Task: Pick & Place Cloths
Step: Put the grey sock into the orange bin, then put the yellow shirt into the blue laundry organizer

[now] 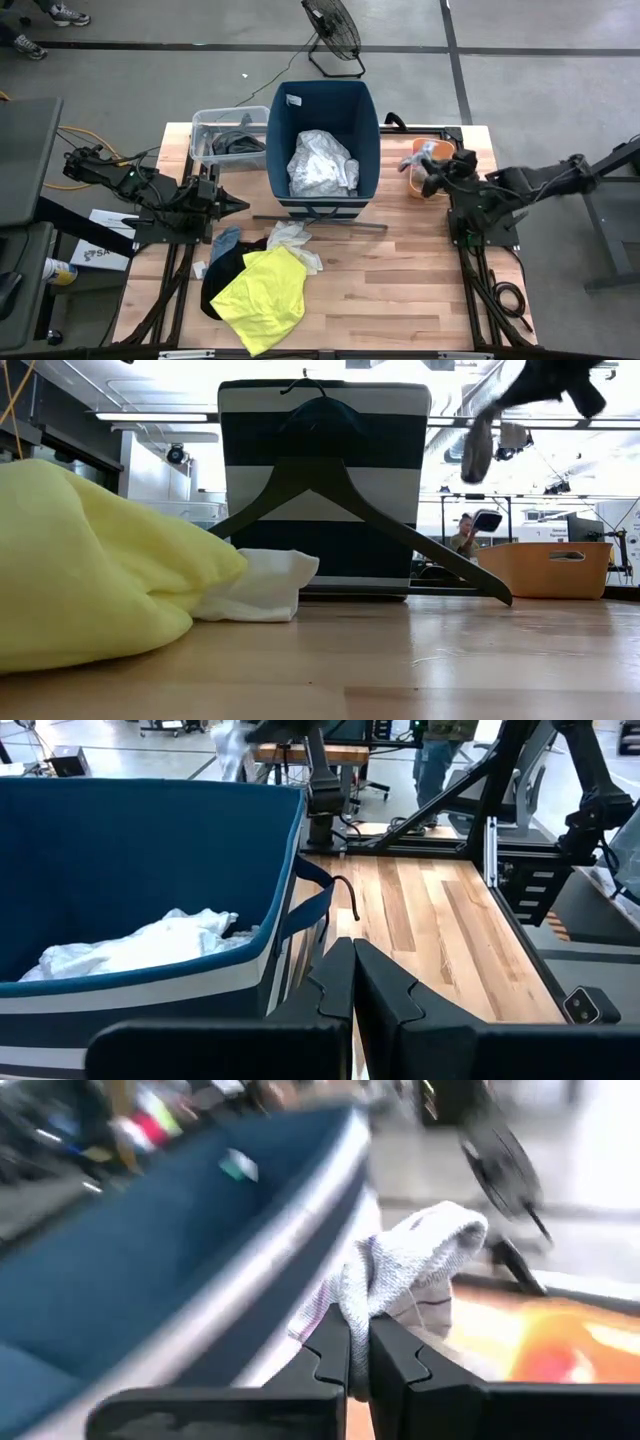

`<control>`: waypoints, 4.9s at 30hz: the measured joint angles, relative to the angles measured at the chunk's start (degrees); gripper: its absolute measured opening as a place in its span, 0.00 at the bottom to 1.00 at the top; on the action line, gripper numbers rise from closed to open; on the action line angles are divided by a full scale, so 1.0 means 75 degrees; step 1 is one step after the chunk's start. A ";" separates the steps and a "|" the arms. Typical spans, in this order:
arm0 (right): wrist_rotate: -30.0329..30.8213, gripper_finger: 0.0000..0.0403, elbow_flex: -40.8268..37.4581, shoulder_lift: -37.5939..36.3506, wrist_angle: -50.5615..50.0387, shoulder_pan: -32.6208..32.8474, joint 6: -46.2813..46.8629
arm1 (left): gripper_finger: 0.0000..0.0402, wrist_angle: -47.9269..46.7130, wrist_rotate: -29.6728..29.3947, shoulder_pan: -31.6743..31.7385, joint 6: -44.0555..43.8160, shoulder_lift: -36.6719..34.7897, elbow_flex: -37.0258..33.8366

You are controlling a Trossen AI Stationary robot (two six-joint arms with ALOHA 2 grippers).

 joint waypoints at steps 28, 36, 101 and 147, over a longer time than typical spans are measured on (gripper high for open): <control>-0.3690 0.01 0.0000 0.1575 -0.3566 -0.5240 -0.3044 | 0.00 -0.0003 0.0020 0.0000 -0.0006 0.0000 0.0006; -0.4456 0.01 0.0000 0.2622 -0.3493 -0.6217 -0.4161 | 0.00 -0.0004 0.0020 0.0000 -0.0006 0.0000 0.0006; -0.7213 0.11 0.0005 0.6608 0.0228 -0.9004 -0.8320 | 0.00 -0.0114 0.0012 -0.0002 -0.0008 0.0003 0.0009; -0.9099 0.61 0.0000 0.1806 -0.1307 -0.8038 -0.3428 | 0.00 -0.0111 0.0015 -0.0003 -0.0007 0.0003 0.0009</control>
